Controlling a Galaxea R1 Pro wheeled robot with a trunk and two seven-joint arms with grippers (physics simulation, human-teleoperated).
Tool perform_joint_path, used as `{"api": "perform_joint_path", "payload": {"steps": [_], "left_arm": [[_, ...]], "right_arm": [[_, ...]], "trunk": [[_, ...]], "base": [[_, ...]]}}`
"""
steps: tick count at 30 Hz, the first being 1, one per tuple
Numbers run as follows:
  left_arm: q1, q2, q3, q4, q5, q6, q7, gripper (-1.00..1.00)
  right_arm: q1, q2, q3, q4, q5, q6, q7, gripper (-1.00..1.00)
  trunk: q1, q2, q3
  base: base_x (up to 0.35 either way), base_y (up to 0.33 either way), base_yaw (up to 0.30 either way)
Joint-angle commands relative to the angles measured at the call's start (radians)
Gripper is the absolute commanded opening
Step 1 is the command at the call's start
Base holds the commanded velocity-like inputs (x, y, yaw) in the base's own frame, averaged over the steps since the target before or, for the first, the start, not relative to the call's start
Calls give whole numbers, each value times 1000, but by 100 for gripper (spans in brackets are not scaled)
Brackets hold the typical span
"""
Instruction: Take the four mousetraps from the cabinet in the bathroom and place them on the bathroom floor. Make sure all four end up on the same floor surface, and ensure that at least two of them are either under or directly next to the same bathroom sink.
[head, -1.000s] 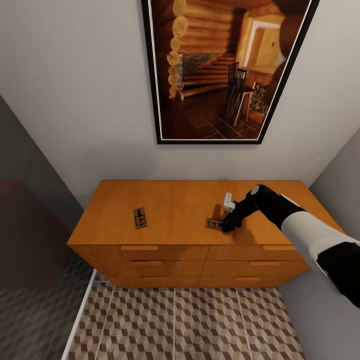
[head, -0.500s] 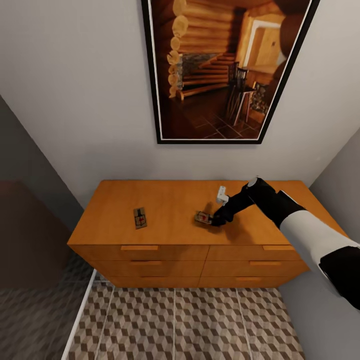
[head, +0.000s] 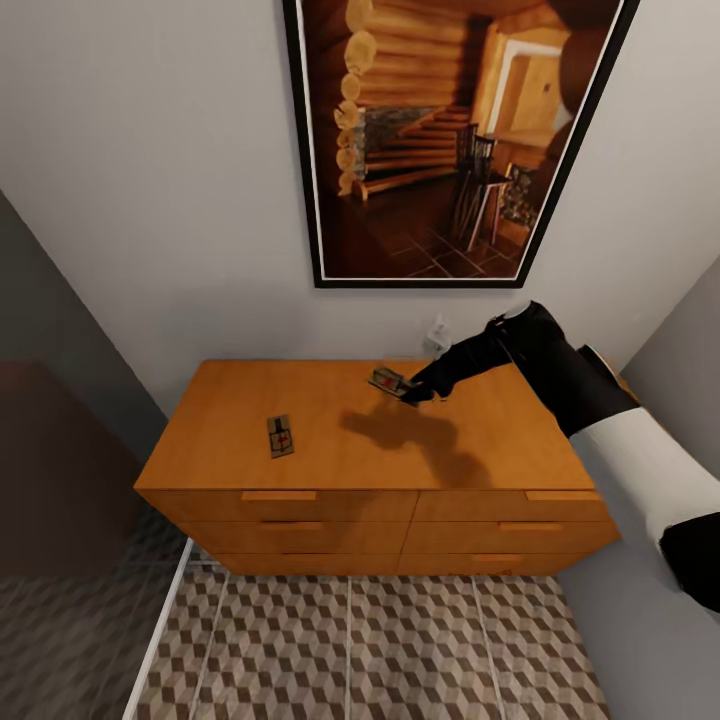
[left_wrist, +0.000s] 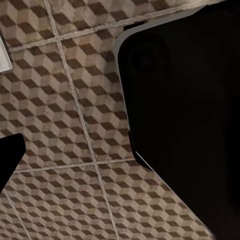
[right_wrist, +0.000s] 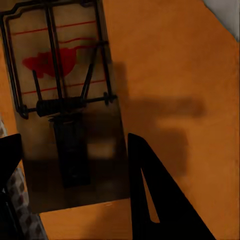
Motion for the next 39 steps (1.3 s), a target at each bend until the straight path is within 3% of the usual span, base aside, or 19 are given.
{"api": "perform_joint_path", "payload": {"steps": [1, 6, 10, 18, 39], "left_arm": [[-2, -1, -8, 5, 4, -7, 4, 100], [-2, 0, -8, 5, 4, -7, 4, 100], [-2, 1, -8, 5, 4, -7, 4, 100], [-2, 1, -8, 5, 4, -7, 4, 100], [-2, 2, -8, 5, 4, -6, 4, 100]], "right_arm": [[-1, -1, -1, -23, 5, 30, 6, -100], [-1, -14, -7, -167, 5, 163, 9, -100], [-1, -21, -9, -244, 5, 214, 10, -100], [0, -32, -8, -278, 0, 232, 12, -100], [0, -31, -4, -273, -1, 233, 16, -100]], "trunk": [[1, -2, -2], [1, -2, -2], [1, -2, -2], [1, -2, -2], [1, -2, -2]], "base": [[0, 0, 0], [0, 0, 0], [-3, 0, 0], [-230, 0, 0], [-330, 29, 0]]}}
